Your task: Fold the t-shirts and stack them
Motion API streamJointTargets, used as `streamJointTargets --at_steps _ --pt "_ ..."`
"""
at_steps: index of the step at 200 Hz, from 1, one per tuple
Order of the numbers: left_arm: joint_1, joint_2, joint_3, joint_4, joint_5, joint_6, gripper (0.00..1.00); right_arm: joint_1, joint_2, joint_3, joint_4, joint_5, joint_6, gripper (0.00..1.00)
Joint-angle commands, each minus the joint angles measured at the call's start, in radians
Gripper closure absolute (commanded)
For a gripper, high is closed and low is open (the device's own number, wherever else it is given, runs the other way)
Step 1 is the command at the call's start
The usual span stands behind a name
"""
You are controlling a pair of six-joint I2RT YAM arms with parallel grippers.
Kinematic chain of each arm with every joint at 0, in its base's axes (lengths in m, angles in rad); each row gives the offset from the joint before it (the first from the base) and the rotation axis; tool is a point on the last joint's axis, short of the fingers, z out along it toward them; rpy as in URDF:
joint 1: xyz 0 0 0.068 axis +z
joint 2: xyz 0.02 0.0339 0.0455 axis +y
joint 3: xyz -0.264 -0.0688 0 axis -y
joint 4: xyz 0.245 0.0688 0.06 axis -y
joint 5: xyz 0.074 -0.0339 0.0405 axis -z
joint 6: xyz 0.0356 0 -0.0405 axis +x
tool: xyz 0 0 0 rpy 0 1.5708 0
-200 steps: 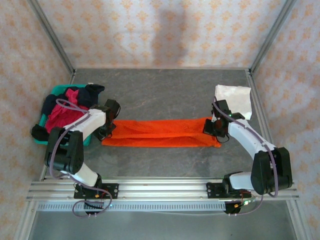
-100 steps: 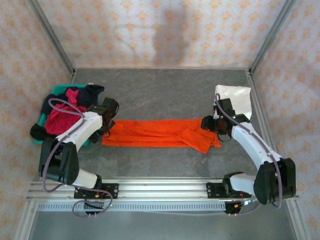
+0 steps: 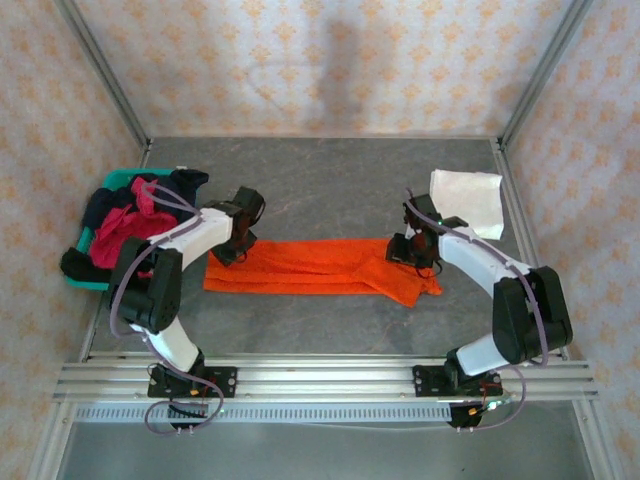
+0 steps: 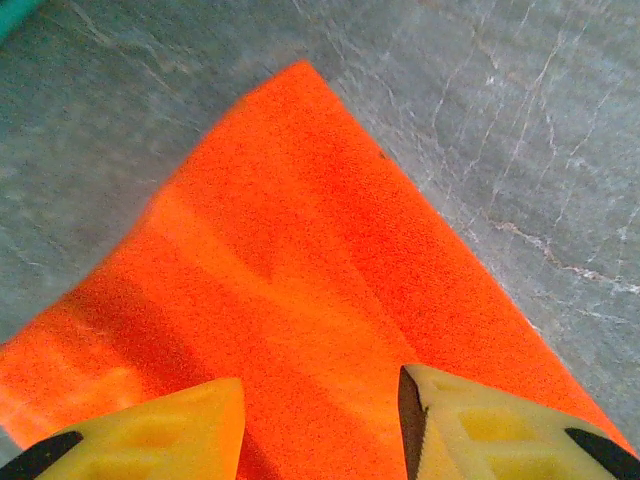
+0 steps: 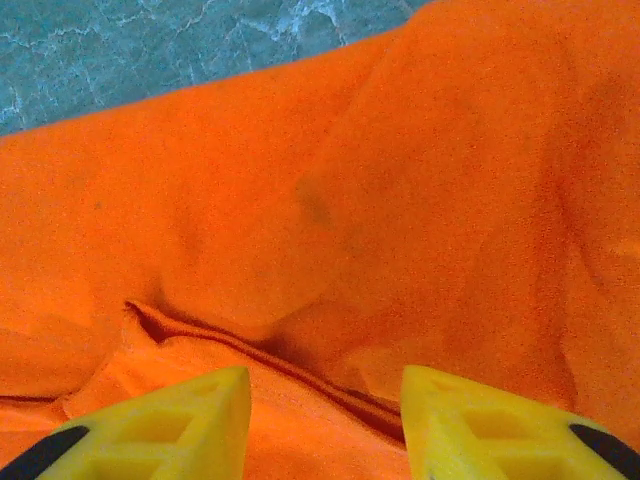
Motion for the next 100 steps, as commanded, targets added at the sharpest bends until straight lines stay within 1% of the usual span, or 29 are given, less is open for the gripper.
streamJointTargets --at_steps 1,21,33,54,70,87,100 --pt "0.001 0.034 -0.024 0.033 0.018 -0.017 0.56 0.008 0.01 -0.02 -0.019 -0.003 0.006 0.52" --pt "0.0 0.051 -0.049 0.049 0.027 -0.025 0.56 0.012 0.024 -0.02 -0.034 -0.001 -0.008 0.48" --pt "0.0 0.057 -0.056 0.05 0.029 -0.026 0.56 0.012 0.047 0.006 -0.108 0.058 0.01 0.48" --pt "0.001 0.058 -0.063 0.043 0.022 -0.024 0.56 0.009 0.009 -0.02 -0.161 0.162 0.074 0.52" --pt "0.001 0.054 -0.073 0.052 0.022 -0.026 0.56 0.009 -0.038 -0.055 -0.162 0.193 0.091 0.55" --pt "0.0 0.057 -0.072 0.053 0.021 -0.024 0.56 0.008 -0.063 -0.067 -0.186 0.232 0.103 0.55" --pt "0.001 0.063 -0.067 0.051 0.02 -0.021 0.56 0.003 -0.076 -0.074 -0.198 0.236 0.107 0.55"
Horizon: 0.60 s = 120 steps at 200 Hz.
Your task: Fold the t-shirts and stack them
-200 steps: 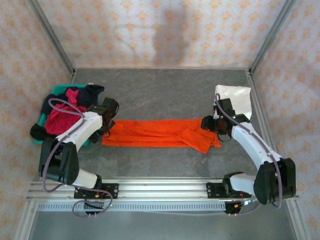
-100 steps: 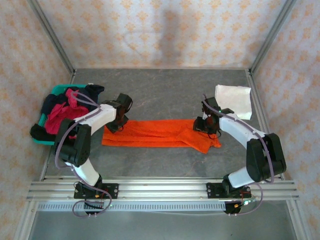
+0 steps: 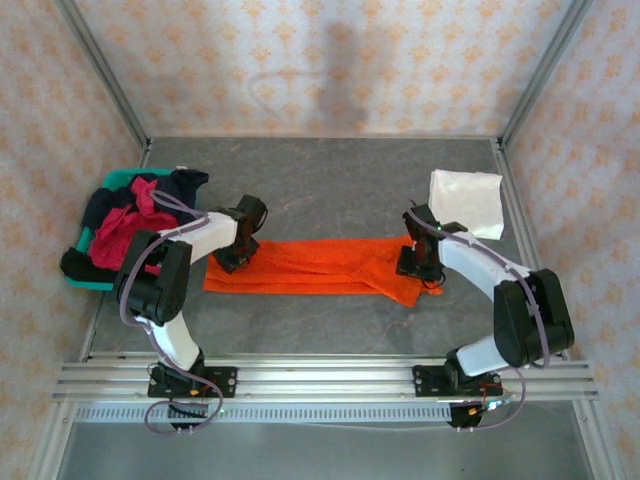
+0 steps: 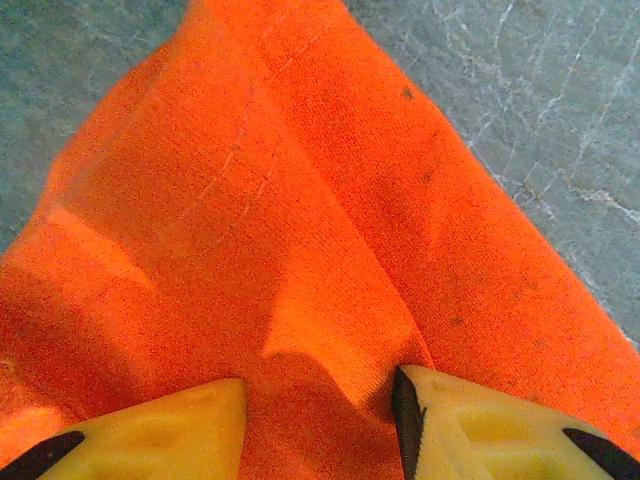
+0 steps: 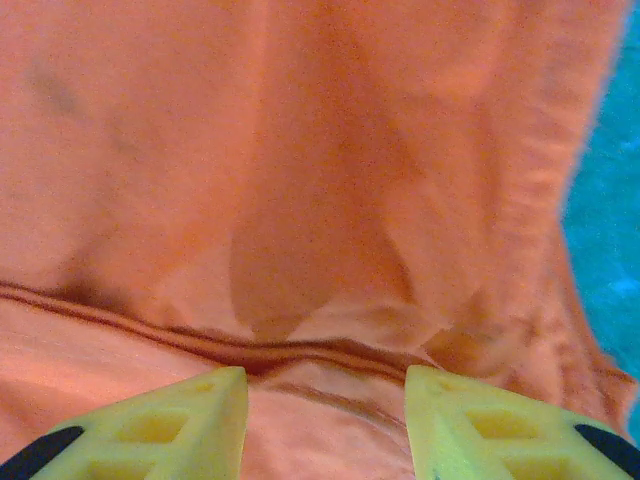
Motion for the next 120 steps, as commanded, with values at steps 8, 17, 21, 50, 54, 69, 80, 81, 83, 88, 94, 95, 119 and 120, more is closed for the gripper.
streamJointTargets --at_steps 8,17,21,50,54,69,80,81,83,88,94,95,119,120 --pt "0.0 0.016 -0.015 -0.011 -0.007 -0.008 0.56 -0.006 -0.049 -0.023 -0.076 0.083 0.04 0.55" --pt "0.0 0.016 -0.015 -0.013 -0.007 -0.006 0.56 -0.008 -0.05 -0.03 -0.078 0.081 0.041 0.55" --pt "0.0 0.016 -0.015 -0.013 -0.007 -0.005 0.56 -0.007 -0.05 -0.034 -0.073 0.078 0.039 0.55" --pt "0.0 0.013 -0.016 -0.012 -0.009 -0.005 0.56 -0.007 -0.018 -0.038 -0.043 0.026 0.034 0.62" --pt "0.001 0.013 -0.016 -0.013 -0.009 -0.005 0.56 -0.007 -0.011 -0.035 -0.043 0.02 0.032 0.62" --pt "0.001 0.011 -0.019 -0.013 -0.007 -0.008 0.56 -0.008 0.005 -0.023 -0.05 0.019 0.028 0.7" --pt "0.001 0.008 -0.022 -0.014 -0.009 -0.01 0.56 -0.007 -0.005 -0.017 -0.056 0.033 0.026 0.82" --pt "0.001 0.008 -0.022 -0.014 -0.01 -0.01 0.56 -0.007 -0.007 -0.016 -0.057 0.034 0.025 0.83" --pt "0.001 0.007 -0.023 -0.014 -0.009 -0.011 0.56 -0.007 -0.01 -0.016 -0.06 0.037 0.025 0.85" --pt "0.001 0.006 -0.024 -0.014 -0.009 -0.011 0.56 -0.007 -0.018 -0.012 -0.065 0.046 0.022 0.89" --pt "0.001 0.005 -0.024 -0.015 -0.011 -0.011 0.56 -0.007 -0.027 -0.006 -0.075 0.054 0.018 0.93" --pt "0.001 0.005 -0.023 -0.015 -0.01 -0.01 0.56 -0.007 -0.029 -0.005 -0.077 0.055 0.018 0.94" --pt "0.001 0.006 -0.019 -0.019 -0.014 -0.009 0.56 -0.008 -0.059 0.016 -0.103 0.082 0.001 1.0" --pt "0.001 0.006 -0.018 -0.019 -0.015 -0.009 0.56 -0.008 -0.06 0.016 -0.102 0.083 0.0 1.0"
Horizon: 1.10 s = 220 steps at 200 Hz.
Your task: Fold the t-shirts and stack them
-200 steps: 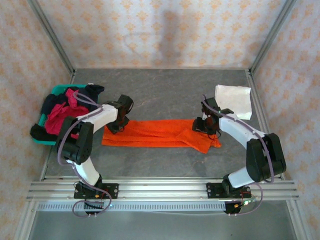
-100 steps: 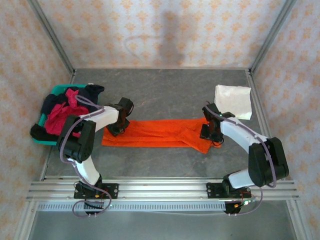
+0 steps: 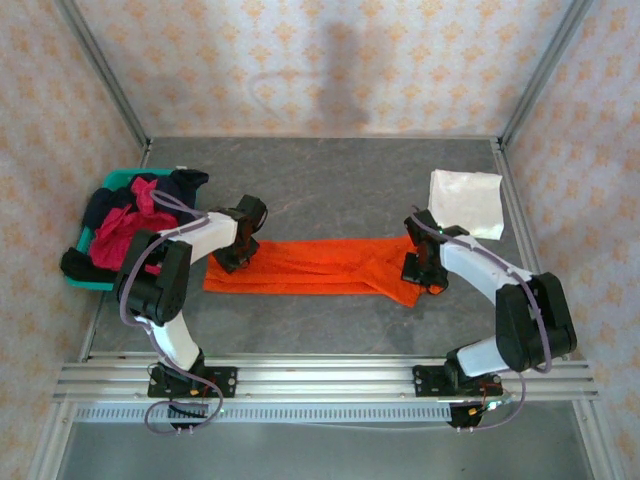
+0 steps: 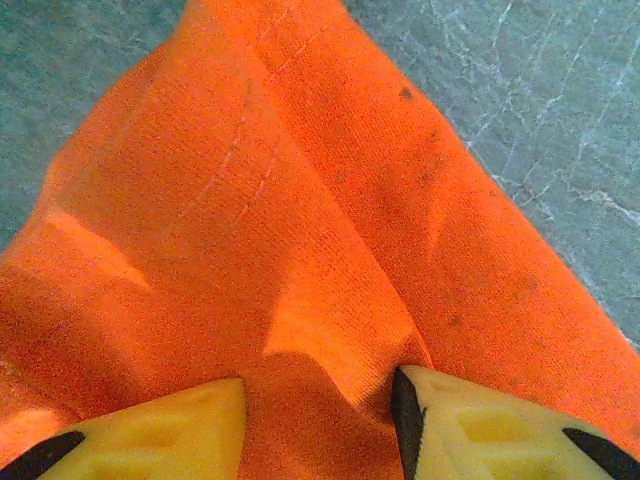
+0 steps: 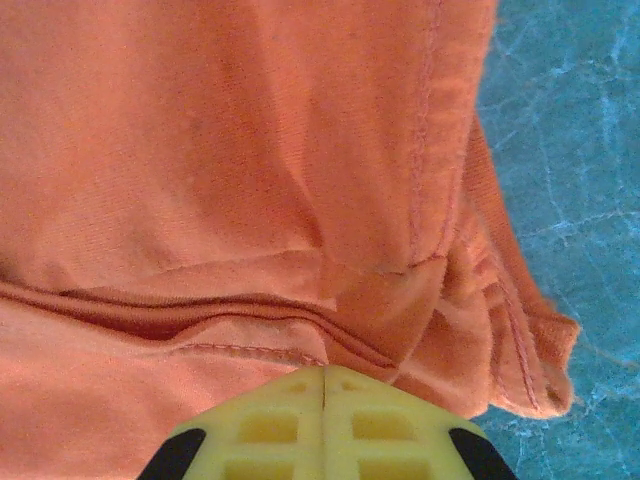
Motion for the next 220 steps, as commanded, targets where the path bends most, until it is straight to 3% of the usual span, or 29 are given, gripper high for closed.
streamJointTargets --at_steps 1,36,57,69,75,107,168,200,220 --pt "0.001 0.006 -0.018 -0.021 -0.013 -0.009 0.56 -0.005 -0.049 0.038 -0.051 0.053 -0.015 1.0" --pt "0.001 0.006 -0.01 -0.029 -0.017 -0.006 0.56 -0.005 -0.104 0.055 -0.015 0.076 -0.038 1.0" --pt "0.001 0.006 -0.002 -0.038 -0.02 -0.002 0.56 -0.024 -0.062 0.086 -0.036 0.086 -0.038 1.0" --pt "0.0 0.002 -0.003 -0.042 -0.022 -0.002 0.56 -0.028 -0.031 0.092 -0.061 0.079 -0.033 0.79" --pt "0.0 -0.002 -0.004 -0.041 -0.025 -0.002 0.56 -0.027 -0.026 0.08 -0.055 0.069 -0.029 0.74" --pt "0.001 -0.009 -0.016 -0.035 -0.023 -0.006 0.56 -0.035 -0.008 0.02 -0.022 0.053 -0.019 0.69" --pt "0.001 0.001 -0.01 -0.033 -0.019 -0.003 0.56 -0.038 0.038 -0.006 0.017 0.016 -0.015 0.78" --pt "0.0 -0.001 -0.014 -0.033 -0.018 -0.005 0.56 -0.04 0.026 -0.002 0.001 0.015 -0.018 0.99" --pt "0.0 -0.001 -0.018 -0.03 -0.019 -0.005 0.56 -0.04 -0.008 0.012 -0.022 0.025 -0.021 1.0"
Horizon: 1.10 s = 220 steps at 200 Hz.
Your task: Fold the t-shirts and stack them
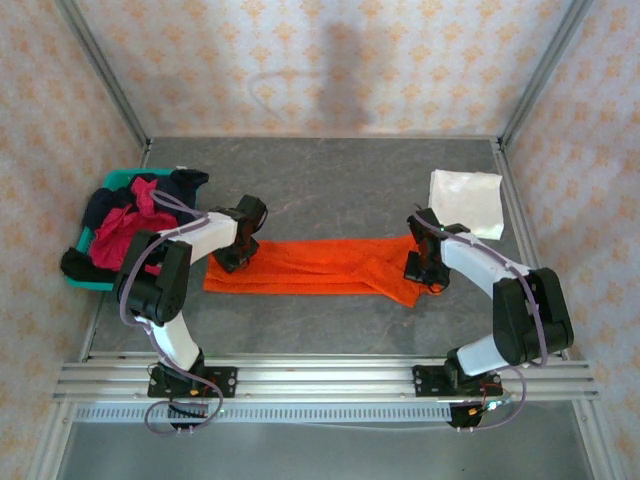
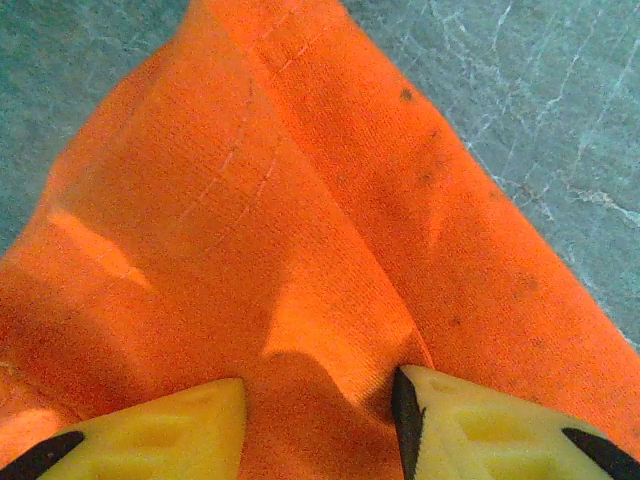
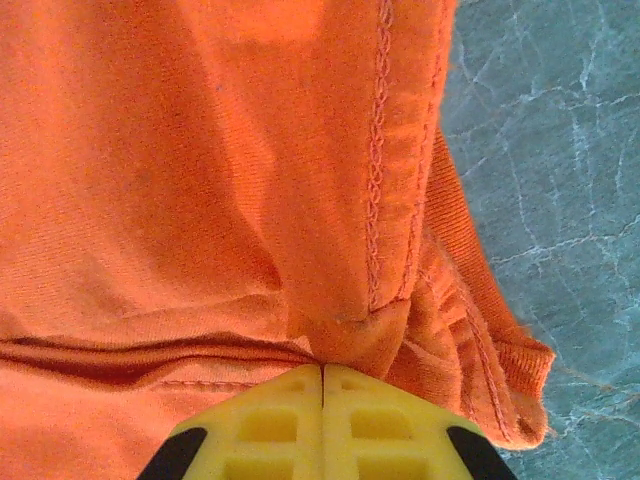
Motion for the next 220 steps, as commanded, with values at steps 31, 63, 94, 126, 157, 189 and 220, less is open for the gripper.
streamJointTargets --at_steps 31,63,94,126,157,189,220 --pt "0.001 0.001 -0.017 -0.026 -0.015 -0.005 0.56 -0.006 -0.097 0.049 -0.067 0.021 -0.011 1.0" --pt "0.001 -0.002 -0.016 -0.026 -0.016 -0.004 0.56 -0.007 -0.095 0.088 -0.064 0.027 -0.046 1.0" --pt "0.001 -0.002 -0.016 -0.028 -0.015 -0.003 0.56 -0.006 -0.024 0.157 -0.059 0.067 -0.091 1.0" --pt "0.0 -0.005 -0.022 -0.025 -0.013 -0.005 0.56 -0.007 0.033 0.223 -0.017 0.089 -0.131 1.0" --pt "0.001 -0.005 -0.019 -0.026 -0.014 -0.005 0.56 -0.009 0.121 0.291 0.005 0.096 -0.17 1.0" --pt "0.0 -0.005 -0.019 -0.032 -0.018 -0.004 0.56 -0.009 0.198 0.346 0.02 0.08 -0.2 1.0" --pt "-0.001 -0.011 -0.023 -0.036 -0.021 -0.003 0.56 -0.008 0.233 0.365 -0.016 0.078 -0.206 0.91"
